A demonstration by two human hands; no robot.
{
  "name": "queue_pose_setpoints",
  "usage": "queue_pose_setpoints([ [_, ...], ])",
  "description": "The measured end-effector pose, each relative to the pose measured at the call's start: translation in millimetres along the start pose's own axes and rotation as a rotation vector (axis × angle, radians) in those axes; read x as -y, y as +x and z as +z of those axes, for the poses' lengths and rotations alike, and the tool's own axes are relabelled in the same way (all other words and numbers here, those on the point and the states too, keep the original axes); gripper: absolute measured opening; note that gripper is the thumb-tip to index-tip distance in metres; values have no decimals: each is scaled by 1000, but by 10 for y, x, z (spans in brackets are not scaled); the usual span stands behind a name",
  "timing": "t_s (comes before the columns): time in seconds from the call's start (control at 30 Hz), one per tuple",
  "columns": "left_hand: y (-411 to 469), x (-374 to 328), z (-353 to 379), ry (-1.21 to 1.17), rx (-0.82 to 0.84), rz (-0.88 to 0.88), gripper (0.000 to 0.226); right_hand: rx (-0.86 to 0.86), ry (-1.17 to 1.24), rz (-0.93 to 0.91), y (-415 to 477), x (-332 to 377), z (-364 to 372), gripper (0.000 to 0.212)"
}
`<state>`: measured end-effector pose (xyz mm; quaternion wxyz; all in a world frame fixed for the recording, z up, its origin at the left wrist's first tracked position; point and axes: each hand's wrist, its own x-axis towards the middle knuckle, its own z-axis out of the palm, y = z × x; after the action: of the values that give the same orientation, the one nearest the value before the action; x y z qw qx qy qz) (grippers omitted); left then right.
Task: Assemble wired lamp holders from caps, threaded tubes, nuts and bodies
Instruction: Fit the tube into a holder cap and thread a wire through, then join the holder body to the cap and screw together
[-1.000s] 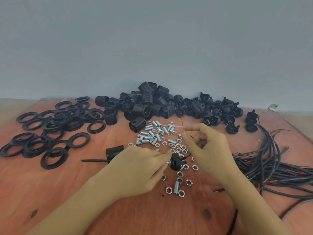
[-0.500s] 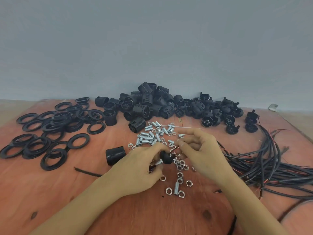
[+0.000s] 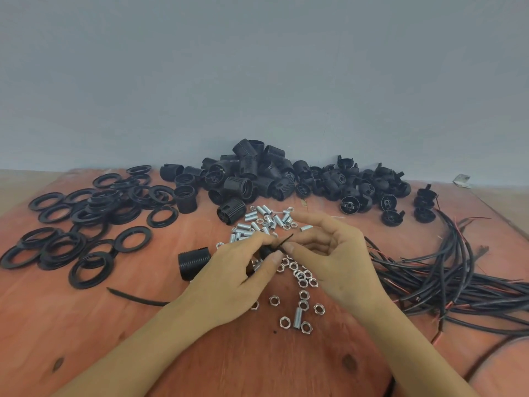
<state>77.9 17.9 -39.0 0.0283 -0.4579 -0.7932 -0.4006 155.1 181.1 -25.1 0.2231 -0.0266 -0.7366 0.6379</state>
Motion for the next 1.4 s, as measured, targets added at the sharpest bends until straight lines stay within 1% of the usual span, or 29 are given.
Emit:
queue_pose_setpoints([
  [0.03,2,-1,2,-45,-19,-11,20,-9,1,-7,-1,1,1,42],
  [0.13,7,-8,18,-180,-73,-55,27,-23,36,-26,-6,12,6,41],
  [0.27,15,-8,17,-247,-142,-108,31,-14,62,-39,-28,27,69,40],
  [0.33,13,-9,7,-242,-157,-107,26,-30,79,-44,-40,35,99,38],
  [0.43,9,-6,-1,-239,-139,-130,4,-67,88,-52,-46,51,122,33],
  [0.5,-2,-7,13,-250,-134,-150,11,-88,81,-44,-42,56,121,31],
  [0.57,-4,-9,27,-250,-140,-144,10,-93,61,-37,-42,53,113,32],
  [0.63,-5,-12,30,-217,-164,-90,9,-88,37,-37,-48,50,111,33],
  [0.7,-6,-27,31,-188,-172,-41,15,-81,32,-36,-54,41,120,33],
  [0.77,-7,-37,43,-215,-181,-26,18,-88,29,-40,-57,33,123,33],
  [0.9,22,-33,43,-310,-208,-97,27,-110,60,-54,-37,15,110,30],
  [1.0,50,-22,19,-320,-198,-140,21,-105,50,-49,-31,3,111,30],
  [1.13,30,-18,26,-322,-216,-134,20,-145,24,-27,146,52,80,15],
  [1.2,20,-22,34,-320,-253,-114,20,-121,-58,45,382,83,102,16],
  [1.27,28,-15,45,-312,-296,-94,20,-49,-226,82,655,61,186,23],
  [1.4,22,32,48,-302,-327,-89,19,76,-515,59,1056,-41,441,44],
])
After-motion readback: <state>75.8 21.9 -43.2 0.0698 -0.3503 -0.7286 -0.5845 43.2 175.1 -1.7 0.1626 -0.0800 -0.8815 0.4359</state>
